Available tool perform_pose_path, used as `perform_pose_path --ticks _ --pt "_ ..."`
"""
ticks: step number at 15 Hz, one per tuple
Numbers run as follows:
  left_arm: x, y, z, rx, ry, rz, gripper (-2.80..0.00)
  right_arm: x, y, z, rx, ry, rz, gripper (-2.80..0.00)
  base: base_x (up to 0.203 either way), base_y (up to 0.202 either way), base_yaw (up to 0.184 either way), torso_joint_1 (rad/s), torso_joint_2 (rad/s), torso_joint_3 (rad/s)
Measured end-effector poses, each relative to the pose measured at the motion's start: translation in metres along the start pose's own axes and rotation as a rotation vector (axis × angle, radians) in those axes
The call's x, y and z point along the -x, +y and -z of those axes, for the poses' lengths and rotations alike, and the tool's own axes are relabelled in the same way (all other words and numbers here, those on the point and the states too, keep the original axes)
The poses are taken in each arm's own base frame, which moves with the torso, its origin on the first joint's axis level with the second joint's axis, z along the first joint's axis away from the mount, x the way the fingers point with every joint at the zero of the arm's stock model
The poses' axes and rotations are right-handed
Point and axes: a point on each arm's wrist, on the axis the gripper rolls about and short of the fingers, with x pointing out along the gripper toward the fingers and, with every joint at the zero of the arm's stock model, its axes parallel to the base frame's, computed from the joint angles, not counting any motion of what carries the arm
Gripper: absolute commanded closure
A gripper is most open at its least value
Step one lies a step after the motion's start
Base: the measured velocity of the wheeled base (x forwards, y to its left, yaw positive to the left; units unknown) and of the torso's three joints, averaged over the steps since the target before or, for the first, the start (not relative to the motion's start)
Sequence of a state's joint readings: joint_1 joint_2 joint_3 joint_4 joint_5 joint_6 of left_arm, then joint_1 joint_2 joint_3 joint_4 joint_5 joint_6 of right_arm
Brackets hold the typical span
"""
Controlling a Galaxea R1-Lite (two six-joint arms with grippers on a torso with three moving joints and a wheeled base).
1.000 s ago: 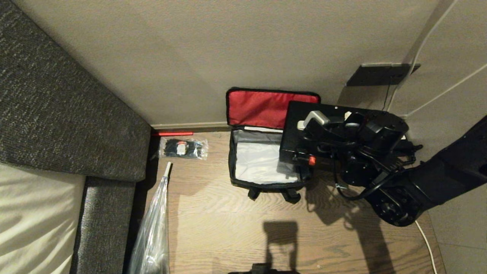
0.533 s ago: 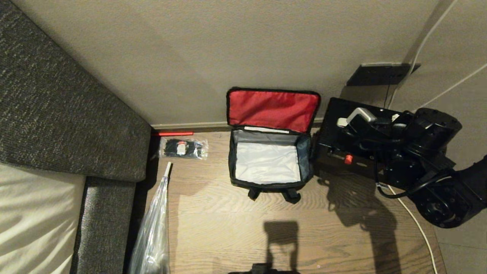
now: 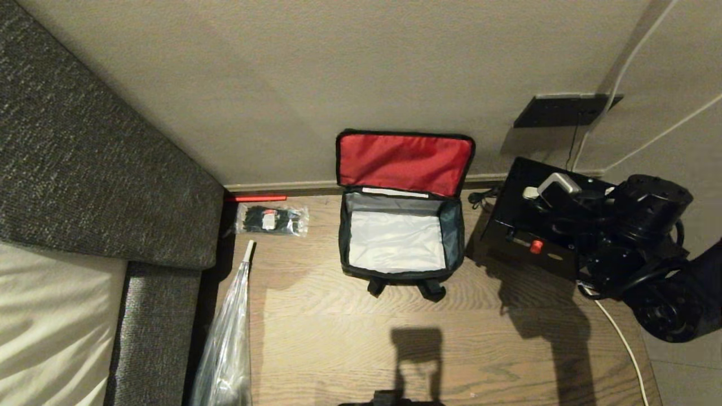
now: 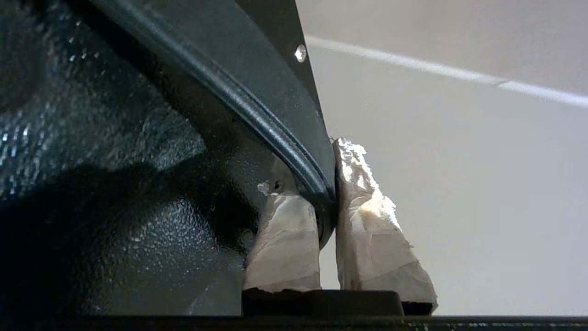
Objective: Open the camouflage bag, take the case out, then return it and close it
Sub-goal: Release the handle
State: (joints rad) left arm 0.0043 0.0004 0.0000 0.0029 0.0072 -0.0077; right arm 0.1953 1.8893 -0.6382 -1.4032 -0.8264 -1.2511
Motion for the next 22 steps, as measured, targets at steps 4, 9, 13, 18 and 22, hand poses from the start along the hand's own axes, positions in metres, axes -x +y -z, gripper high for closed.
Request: perform_pose_path --ticks 4,9,13,18,22 --pt "0.0 0.0 0.0 0.0 0.0 0.0 0.0 -0.013 0.029 0.006 -0.002 0.038 -0.043 0.0 0.0 0.0 0.0 0.0 0.0 0.0" --pt "0.0 0.0 0.0 0.0 0.0 0.0 0.0 -0.036 0.075 0.0 -0.009 0.057 -0.072 0.0 0.0 0.0 0.0 0.0 0.0 0.0" --pt "0.0 0.0 0.0 0.0 0.0 0.0 0.0 -0.046 0.112 0.001 0.024 0.064 -0.112 0.0 0.0 0.0 0.0 0.0 0.0 0.0" --pt "0.0 0.0 0.0 0.001 0.0 0.0 0.0 -0.058 0.144 0.001 0.019 0.071 -0.126 -2.8 0.0 0.0 0.0 0.0 0.0 0.0" --pt "0.0 0.0 0.0 0.0 0.001 0.0 0.0 -0.061 0.161 0.009 0.051 0.091 -0.171 -2.8 0.0 0.0 0.0 0.0 0.0 0.0"
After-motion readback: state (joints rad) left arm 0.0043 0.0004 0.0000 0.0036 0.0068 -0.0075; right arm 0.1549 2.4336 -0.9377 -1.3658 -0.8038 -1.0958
